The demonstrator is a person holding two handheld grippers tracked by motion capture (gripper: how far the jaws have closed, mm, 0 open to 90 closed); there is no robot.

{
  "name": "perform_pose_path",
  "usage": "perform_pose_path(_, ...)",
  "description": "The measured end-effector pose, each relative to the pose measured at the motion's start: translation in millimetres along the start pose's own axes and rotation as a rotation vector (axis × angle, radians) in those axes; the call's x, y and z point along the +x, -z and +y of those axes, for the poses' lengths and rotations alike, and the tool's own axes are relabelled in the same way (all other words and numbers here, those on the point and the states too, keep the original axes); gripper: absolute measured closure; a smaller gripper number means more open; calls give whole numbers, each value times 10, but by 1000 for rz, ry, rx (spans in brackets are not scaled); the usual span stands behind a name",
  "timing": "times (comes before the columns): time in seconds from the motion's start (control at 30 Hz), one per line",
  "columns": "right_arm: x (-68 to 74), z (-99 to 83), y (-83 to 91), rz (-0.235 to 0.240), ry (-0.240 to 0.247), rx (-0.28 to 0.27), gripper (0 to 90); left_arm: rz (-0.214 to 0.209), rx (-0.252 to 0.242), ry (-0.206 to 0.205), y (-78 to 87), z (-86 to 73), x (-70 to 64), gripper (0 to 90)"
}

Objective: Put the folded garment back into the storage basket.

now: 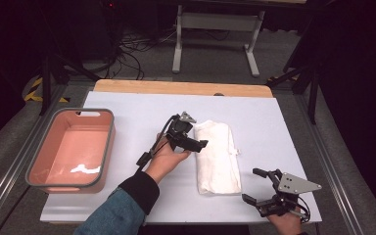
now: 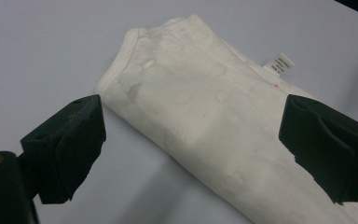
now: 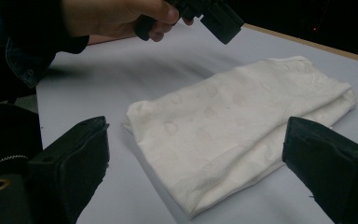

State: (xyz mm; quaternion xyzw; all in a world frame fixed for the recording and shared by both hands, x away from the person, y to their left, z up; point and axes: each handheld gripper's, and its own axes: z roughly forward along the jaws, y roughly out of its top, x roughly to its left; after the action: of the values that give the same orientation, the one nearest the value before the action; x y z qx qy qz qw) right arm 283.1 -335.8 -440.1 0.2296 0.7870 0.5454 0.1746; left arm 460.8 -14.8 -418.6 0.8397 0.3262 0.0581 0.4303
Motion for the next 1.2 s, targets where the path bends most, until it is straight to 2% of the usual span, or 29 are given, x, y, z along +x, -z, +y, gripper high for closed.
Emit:
perform_pose_path(0.13,-2,4,1,2,2,-2,79,13,13,23,-57,14,40,97)
perform_pose_path(0.23,-5,5,-4,7,1,-3,79,1,7,53,-92,27,60,92)
perform_pose_path(0.37,-7,8,-7,11,1,-2,79,6,37,63,-181,35,66,92)
perform_pose_path(0.9,-9,10,-12,21,6,-3,79,40,93,125,-460,45,74,106)
perform_pose_path(1.13,-8,9,-8,20,6,-2,79,70,120,124,-535,31,87,121)
perform_pose_path(1.2,-10,8,-10,21,5,-1,79,68,125,126,-545,28,86,128)
